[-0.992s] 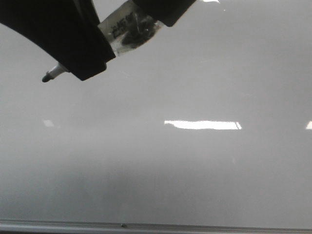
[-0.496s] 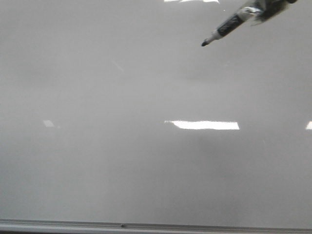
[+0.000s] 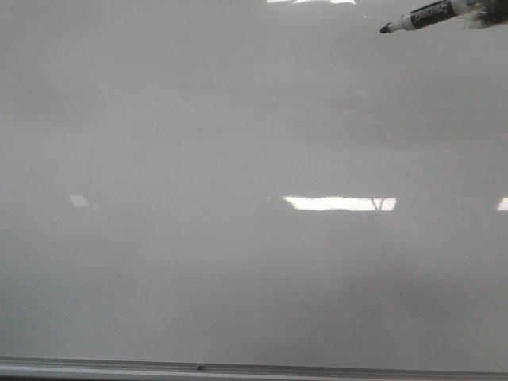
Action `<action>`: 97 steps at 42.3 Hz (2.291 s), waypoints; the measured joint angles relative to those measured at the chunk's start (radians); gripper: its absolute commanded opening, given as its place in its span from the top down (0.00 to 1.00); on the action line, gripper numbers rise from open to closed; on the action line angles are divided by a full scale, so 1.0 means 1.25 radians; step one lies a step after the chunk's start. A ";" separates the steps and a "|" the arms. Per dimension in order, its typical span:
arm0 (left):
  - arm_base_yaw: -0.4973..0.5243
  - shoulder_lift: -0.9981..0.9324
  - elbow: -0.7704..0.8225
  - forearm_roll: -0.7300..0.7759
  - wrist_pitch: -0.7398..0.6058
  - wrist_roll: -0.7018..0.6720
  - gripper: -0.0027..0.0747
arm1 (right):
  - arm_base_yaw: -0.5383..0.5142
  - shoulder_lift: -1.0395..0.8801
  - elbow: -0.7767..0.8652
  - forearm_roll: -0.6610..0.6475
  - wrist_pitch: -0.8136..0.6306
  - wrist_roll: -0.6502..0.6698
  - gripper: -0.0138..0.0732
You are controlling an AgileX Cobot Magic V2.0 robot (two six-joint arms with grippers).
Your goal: Write number 4 on whiteboard
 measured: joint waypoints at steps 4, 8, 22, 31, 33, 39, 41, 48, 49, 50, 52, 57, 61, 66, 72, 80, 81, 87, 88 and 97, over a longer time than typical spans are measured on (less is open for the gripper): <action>0.000 0.000 0.000 -0.002 -0.005 0.000 0.39 | 0.000 0.032 -0.005 0.007 -0.020 0.002 0.90; 0.000 0.000 0.000 -0.002 -0.007 0.000 0.40 | 0.000 0.074 -0.025 0.012 -0.030 0.002 0.90; 0.000 0.000 0.000 -0.002 -0.008 0.000 0.40 | 0.000 0.207 -0.115 0.020 -0.056 0.003 0.90; 0.000 0.000 0.000 -0.002 -0.008 0.000 0.40 | 0.000 0.280 -0.154 0.030 -0.088 0.003 0.90; 0.000 0.000 0.000 -0.002 -0.008 0.000 0.40 | 0.000 0.294 -0.156 0.033 -0.102 0.003 0.90; 0.000 0.000 0.000 -0.002 -0.008 0.000 0.40 | 0.000 0.327 -0.156 0.035 -0.160 0.003 0.90; 0.000 0.000 0.000 -0.002 -0.008 0.000 0.40 | 0.000 0.337 -0.156 0.035 -0.177 0.003 0.90; 0.000 0.000 0.000 -0.002 -0.008 0.000 0.40 | 0.000 0.367 -0.170 0.036 -0.198 0.003 0.90; 0.000 0.000 0.000 -0.002 -0.008 0.000 0.40 | 0.000 0.372 -0.174 0.036 -0.200 0.003 0.90; 0.000 0.000 0.000 -0.002 -0.008 0.000 0.40 | 0.000 0.376 -0.177 0.036 -0.200 0.003 0.90; 0.000 0.000 0.000 -0.002 -0.008 0.000 0.40 | 0.000 0.382 -0.187 0.036 -0.202 0.003 0.90; 0.000 0.000 0.000 -0.002 -0.008 0.000 0.40 | 0.000 0.407 -0.204 0.036 -0.205 0.003 0.90; 0.000 0.000 0.000 -0.002 -0.008 0.000 0.40 | 0.000 0.425 -0.211 0.023 -0.207 0.003 0.90; 0.000 0.000 0.000 -0.002 -0.008 0.000 0.40 | 0.000 0.438 -0.214 0.014 -0.207 0.003 0.90; 0.000 0.000 0.000 -0.002 -0.008 0.000 0.40 | 0.008 0.458 -0.216 0.012 -0.189 0.003 0.90; 0.000 0.000 0.000 -0.003 -0.008 0.000 0.40 | 0.047 0.489 -0.216 0.002 -0.169 0.003 0.90; 0.000 0.000 0.000 -0.003 -0.008 0.000 0.40 | 0.049 0.490 -0.216 0.002 -0.169 0.003 0.90; 0.000 0.000 0.000 -0.003 -0.008 0.000 0.40 | 0.049 0.492 -0.216 -0.009 -0.167 0.003 0.90; 0.000 0.000 0.000 -0.003 -0.008 0.000 0.40 | 0.049 0.492 -0.216 -0.014 -0.166 0.003 0.90; 0.000 0.000 0.000 -0.003 -0.008 0.000 0.40 | 0.014 0.479 -0.216 -0.023 -0.109 0.002 0.90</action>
